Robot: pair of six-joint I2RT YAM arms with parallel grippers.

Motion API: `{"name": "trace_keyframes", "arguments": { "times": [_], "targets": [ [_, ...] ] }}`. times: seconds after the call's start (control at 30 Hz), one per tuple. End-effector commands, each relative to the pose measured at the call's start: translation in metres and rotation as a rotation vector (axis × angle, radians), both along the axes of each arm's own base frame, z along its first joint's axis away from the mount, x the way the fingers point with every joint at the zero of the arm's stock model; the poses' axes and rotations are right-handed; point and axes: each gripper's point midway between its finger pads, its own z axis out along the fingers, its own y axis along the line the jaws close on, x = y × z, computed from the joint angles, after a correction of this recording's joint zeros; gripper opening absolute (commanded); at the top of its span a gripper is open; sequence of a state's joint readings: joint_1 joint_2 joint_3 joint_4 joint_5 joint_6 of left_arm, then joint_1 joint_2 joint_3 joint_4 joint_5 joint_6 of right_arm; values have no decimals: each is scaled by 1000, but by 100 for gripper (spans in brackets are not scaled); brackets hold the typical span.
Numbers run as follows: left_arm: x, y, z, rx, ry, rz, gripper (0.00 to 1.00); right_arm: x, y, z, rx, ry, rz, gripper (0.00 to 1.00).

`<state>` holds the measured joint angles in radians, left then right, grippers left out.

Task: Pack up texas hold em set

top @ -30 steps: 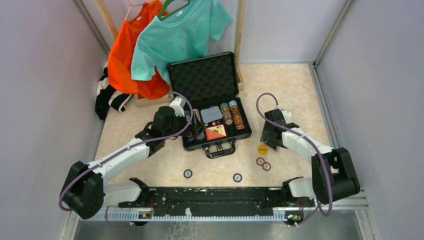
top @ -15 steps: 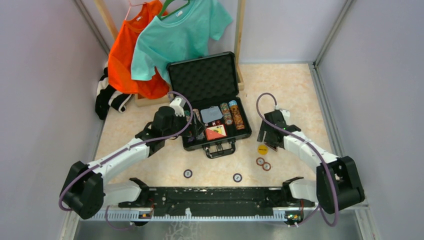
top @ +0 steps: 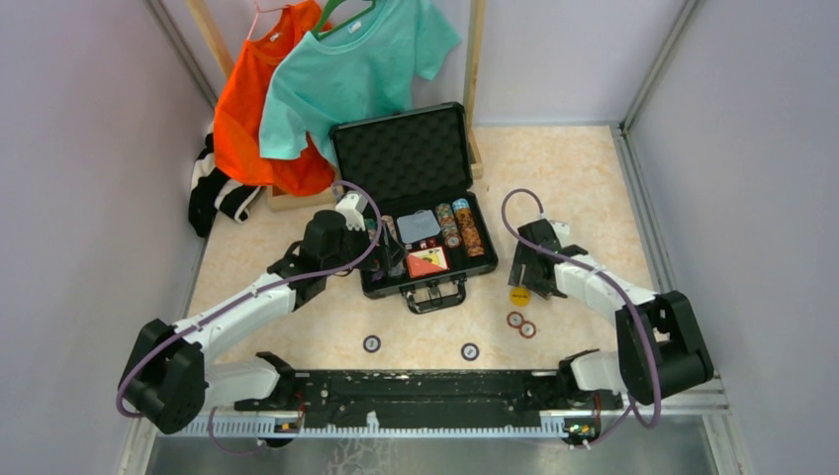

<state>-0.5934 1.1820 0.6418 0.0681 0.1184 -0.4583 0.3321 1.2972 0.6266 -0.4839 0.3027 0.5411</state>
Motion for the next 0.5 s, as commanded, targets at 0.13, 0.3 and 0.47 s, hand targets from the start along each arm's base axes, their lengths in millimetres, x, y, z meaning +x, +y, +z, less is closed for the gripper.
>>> {"name": "trace_keyframes", "arguments": {
  "times": [0.13, 0.3, 0.47],
  "targets": [
    [0, -2, 7, -11, -25, -10, 99, 11, -3, 7, -40, -23, 1, 78],
    [0, -3, 7, -13, -25, -13, 99, 13, -2, 6, -39, -20, 3, 77],
    [0, -2, 7, -11, -23, -12, 99, 17, 2, 5, -21, -31, 6, 76]
  ]
}}
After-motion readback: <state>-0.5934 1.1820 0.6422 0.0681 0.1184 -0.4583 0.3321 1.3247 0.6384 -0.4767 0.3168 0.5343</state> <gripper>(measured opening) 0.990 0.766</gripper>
